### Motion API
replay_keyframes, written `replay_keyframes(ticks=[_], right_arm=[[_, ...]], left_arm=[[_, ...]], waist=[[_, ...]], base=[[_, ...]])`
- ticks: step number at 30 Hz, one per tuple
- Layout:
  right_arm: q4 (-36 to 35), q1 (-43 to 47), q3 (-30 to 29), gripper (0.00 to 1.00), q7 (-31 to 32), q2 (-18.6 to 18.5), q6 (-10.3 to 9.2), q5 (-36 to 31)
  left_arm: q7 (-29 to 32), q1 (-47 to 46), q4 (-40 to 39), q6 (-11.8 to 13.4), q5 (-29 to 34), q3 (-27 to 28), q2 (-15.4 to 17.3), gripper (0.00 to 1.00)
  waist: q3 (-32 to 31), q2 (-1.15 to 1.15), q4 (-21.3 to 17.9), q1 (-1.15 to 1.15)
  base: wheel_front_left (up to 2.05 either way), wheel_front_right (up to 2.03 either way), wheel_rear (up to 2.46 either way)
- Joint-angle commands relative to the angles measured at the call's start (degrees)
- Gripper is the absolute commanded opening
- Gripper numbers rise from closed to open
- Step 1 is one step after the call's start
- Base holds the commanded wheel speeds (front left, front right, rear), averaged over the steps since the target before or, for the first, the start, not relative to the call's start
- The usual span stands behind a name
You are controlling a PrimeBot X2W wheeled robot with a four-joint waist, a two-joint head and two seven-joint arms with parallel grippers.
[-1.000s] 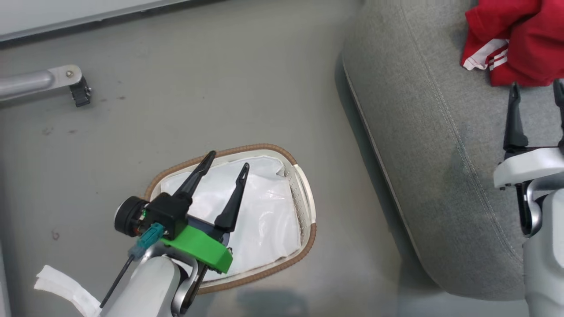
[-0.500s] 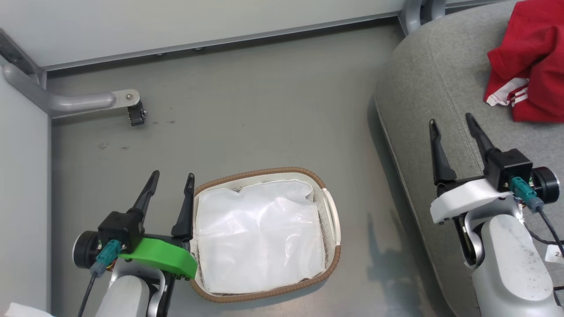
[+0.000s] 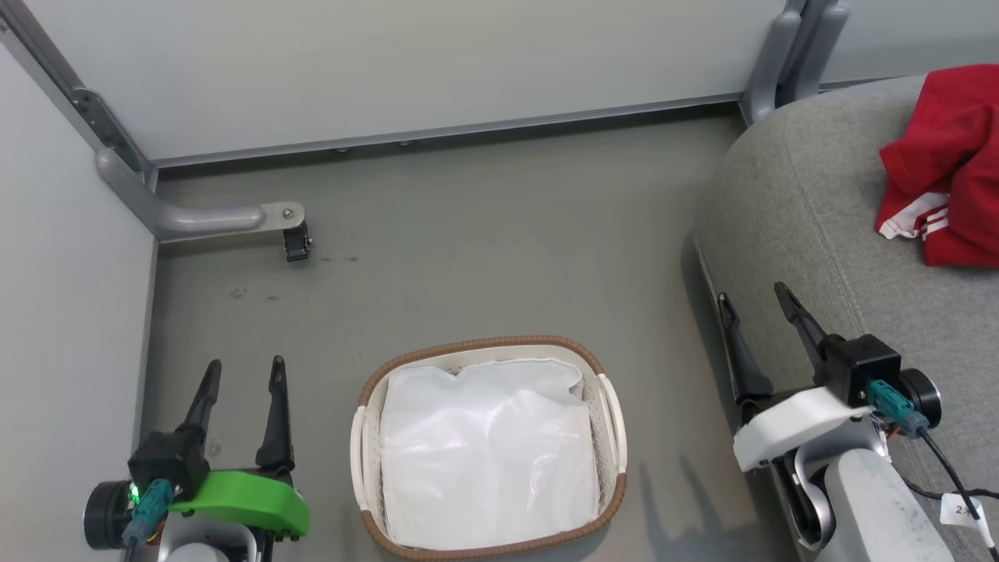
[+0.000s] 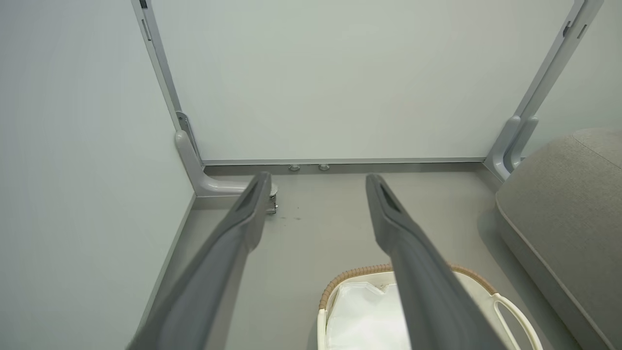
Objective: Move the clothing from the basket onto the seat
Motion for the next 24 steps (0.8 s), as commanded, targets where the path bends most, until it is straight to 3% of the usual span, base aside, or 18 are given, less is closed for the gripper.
replay_keyframes(ticks=[1, 12, 18, 19, 24], right_arm=[[-0.2, 1.5, 0.1, 1.0, -0.3, -0.2, -0.08, 0.4], [-0.4, 6.1, -0.2, 1.0, -0.3, -0.2, -0.08, 2.0], [-0.3, 6.8, 0.0, 1.0, -0.3, -0.2, -0.08, 2.0], [-0.3, 6.3, 0.0, 0.0, 0.0, 0.0, 0.0, 1.8], [1.0, 6.6, -0.3, 0.0, 0.8, 0.2, 0.0, 4.2]], left_arm=[[0.0, 1.5, -0.3, 0.1, 0.5, 0.8, -0.3, 1.0], [0.0, 6.2, -1.4, 0.1, 0.2, 2.7, -1.9, 1.0], [0.0, 7.0, -0.4, 0.1, -3.8, 1.5, -2.1, 1.0], [0.0, 6.3, -0.5, 0.0, -3.5, 1.5, -2.2, 0.0], [0.5, 6.3, 0.7, 0.0, -5.7, 1.4, -2.5, 0.0]], waist=[[-1.6, 0.0, 0.4, 0.0], [-4.8, 0.0, 0.2, 0.0], [-5.0, 0.0, -0.1, 0.0], [-5.1, 0.0, -0.1, 0.0], [-5.1, 0.0, -0.1, 0.0]], base=[[0.0, 0.0, 0.0], [0.0, 0.0, 0.0], [0.0, 0.0, 0.0], [0.0, 0.0, 0.0], [0.0, 0.0, 0.0]])
